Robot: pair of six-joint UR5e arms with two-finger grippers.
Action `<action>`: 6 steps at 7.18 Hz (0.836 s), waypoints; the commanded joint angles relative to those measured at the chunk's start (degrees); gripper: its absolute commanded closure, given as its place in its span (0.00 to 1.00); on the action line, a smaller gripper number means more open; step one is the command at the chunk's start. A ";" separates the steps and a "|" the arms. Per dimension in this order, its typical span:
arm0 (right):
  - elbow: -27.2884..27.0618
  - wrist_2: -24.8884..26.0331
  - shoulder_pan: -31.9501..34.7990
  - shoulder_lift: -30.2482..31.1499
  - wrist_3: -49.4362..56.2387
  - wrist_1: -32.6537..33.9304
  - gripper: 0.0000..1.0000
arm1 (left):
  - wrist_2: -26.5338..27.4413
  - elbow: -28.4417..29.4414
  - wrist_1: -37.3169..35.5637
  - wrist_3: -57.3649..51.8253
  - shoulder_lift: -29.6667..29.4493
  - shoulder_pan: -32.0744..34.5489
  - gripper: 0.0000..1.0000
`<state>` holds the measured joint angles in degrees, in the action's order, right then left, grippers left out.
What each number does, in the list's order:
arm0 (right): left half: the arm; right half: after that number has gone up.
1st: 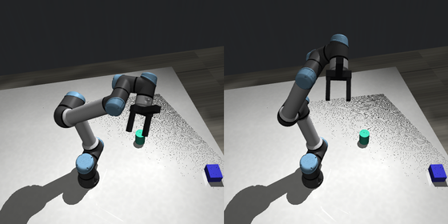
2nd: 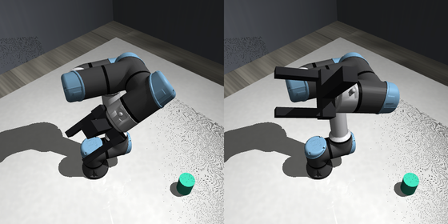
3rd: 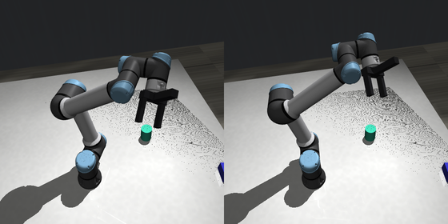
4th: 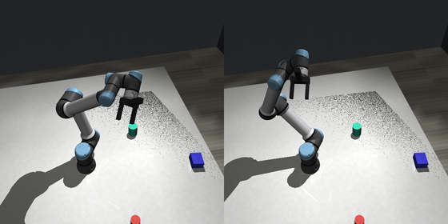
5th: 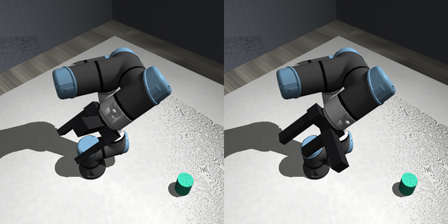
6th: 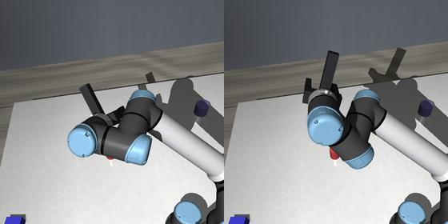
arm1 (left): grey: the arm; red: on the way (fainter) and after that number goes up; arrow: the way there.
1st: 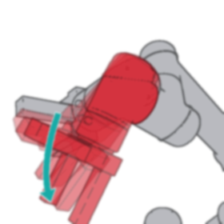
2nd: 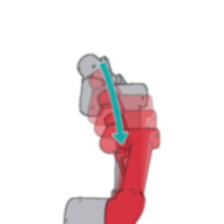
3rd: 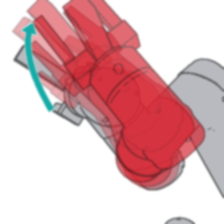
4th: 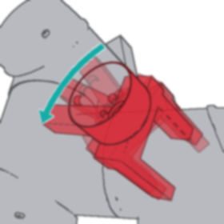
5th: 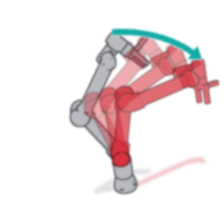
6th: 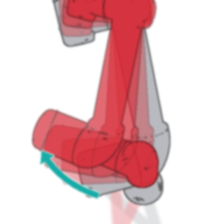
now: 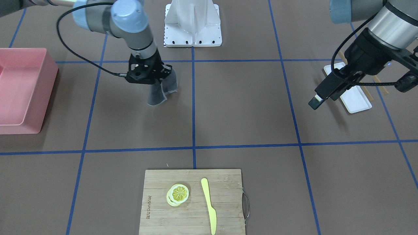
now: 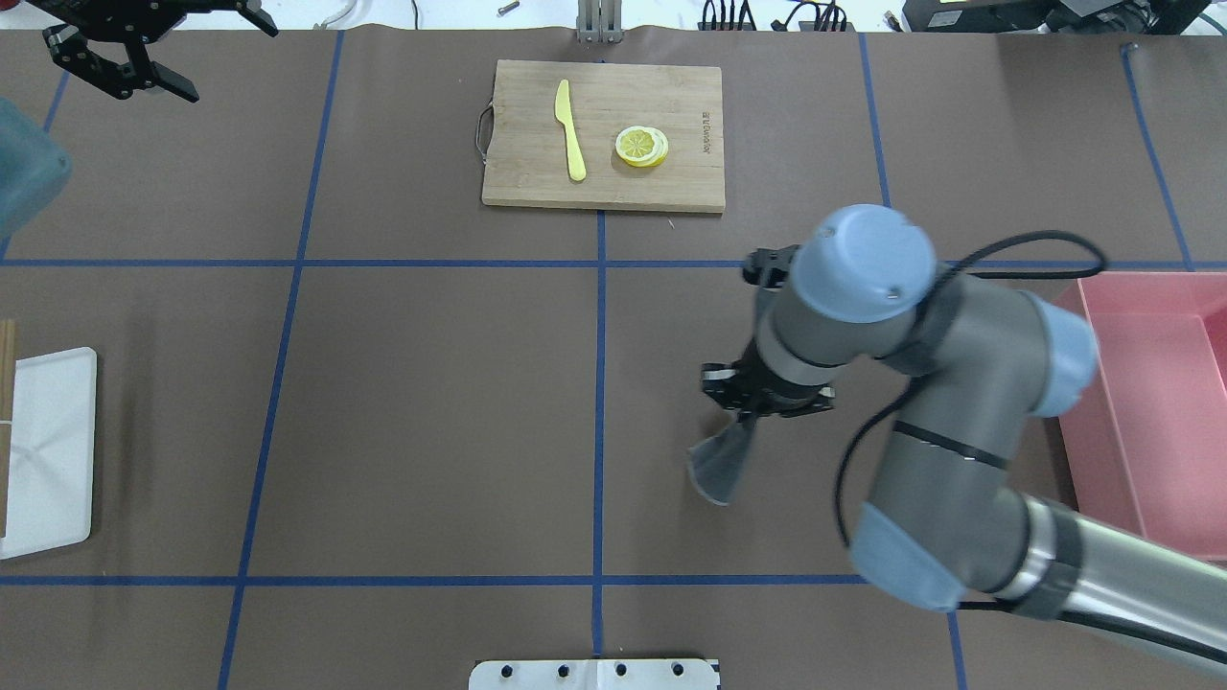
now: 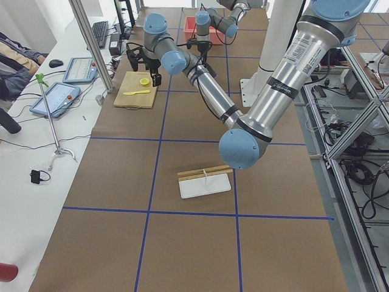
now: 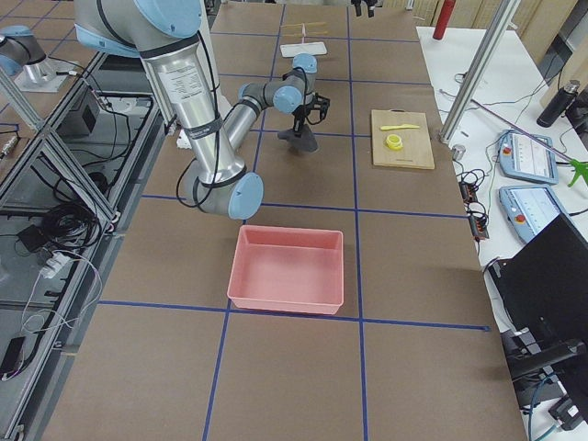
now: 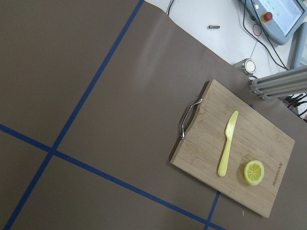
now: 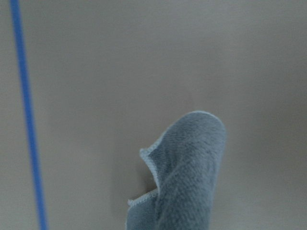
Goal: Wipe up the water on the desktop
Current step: 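Wipe the table surface with the grey cloth held in the right gripper, then carry the grey cloth into the pink bin and open the right gripper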
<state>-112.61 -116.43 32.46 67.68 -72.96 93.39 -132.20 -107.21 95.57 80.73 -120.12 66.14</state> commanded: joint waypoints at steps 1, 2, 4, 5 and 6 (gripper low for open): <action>-10.93 -5.36 10.46 16.12 12.62 1.17 1.00 | -0.16 -0.45 -0.03 -0.22 -0.03 0.13 0.03; -14.27 -7.99 18.00 19.74 18.15 3.18 1.00 | -0.60 -0.45 -0.03 -0.22 -0.03 0.83 0.03; -16.06 -13.35 35.66 27.99 43.54 8.63 1.00 | -0.60 -0.54 -0.03 -0.31 -0.03 1.18 0.03; -14.32 -13.47 42.01 30.30 57.96 11.96 1.00 | -0.60 -0.54 -0.12 -0.48 0.23 1.27 0.02; -10.73 -13.47 46.95 30.93 66.81 13.38 1.00 | -0.60 -0.45 -0.12 -2.14 0.58 1.97 0.03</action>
<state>-126.62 -129.33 71.64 96.48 -20.63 104.00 -132.79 -107.72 95.48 79.94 -119.90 67.49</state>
